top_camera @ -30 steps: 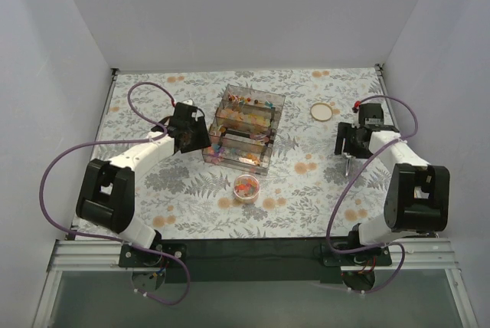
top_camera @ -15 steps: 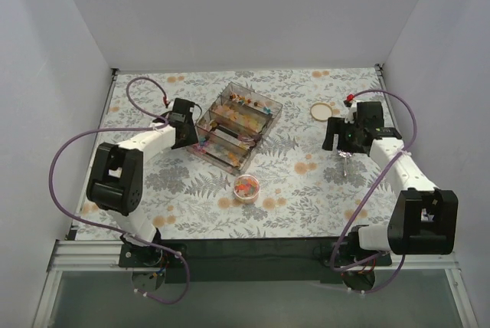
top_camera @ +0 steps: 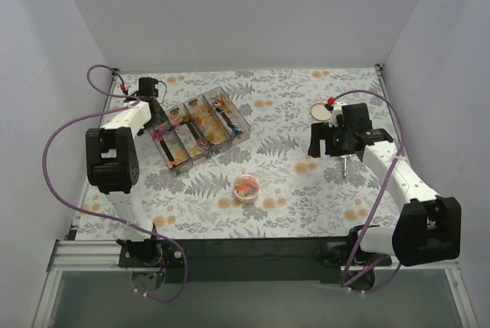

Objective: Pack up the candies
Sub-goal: Move the storage box to the center of the board.

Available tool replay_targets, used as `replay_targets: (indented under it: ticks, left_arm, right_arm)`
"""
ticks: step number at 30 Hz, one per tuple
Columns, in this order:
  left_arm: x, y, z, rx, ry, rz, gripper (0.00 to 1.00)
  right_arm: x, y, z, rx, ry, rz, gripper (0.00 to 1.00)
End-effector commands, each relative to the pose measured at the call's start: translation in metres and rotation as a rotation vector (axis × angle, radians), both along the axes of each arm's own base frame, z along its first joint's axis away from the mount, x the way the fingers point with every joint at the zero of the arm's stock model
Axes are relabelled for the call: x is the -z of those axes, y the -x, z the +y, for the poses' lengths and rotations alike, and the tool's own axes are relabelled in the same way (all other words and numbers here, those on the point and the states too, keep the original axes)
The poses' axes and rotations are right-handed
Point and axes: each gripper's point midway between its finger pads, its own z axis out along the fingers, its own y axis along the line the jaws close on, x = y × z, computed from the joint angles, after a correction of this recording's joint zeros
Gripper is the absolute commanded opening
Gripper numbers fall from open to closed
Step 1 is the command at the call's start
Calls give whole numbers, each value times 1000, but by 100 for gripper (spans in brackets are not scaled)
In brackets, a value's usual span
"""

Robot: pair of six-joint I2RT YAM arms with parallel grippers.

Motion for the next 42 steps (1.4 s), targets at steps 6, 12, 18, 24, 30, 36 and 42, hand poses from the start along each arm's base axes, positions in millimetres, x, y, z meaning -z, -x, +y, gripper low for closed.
replay_targets:
  ticks: [6,12,18,24,30,36,42]
  left_arm:
    - [-76,23,-34,-58,178,-146,65]
    - [-50,39,-96,-3,251,-71,52]
    - [-6,36,-104,-14,238,26,34]
    - [18,26,-96,-13,175,71,9]
    - [12,-2,-58,74,81,46,0]
    - [7,-55,-12,308,-89,52,0]
    - [19,-78,17,471,-92,70,0]
  right_arm:
    - [-30,5,0,-46,0,-87,94]
    - [-27,12,4,-73,-15,-84,93]
    - [-19,15,5,-88,-16,-64,93]
    - [-11,21,5,-92,-20,-40,93]
    - [-9,21,5,-93,-21,-32,93]
    - [-11,17,7,-131,-11,-41,93]
    - [-16,10,14,-160,-35,-46,93]
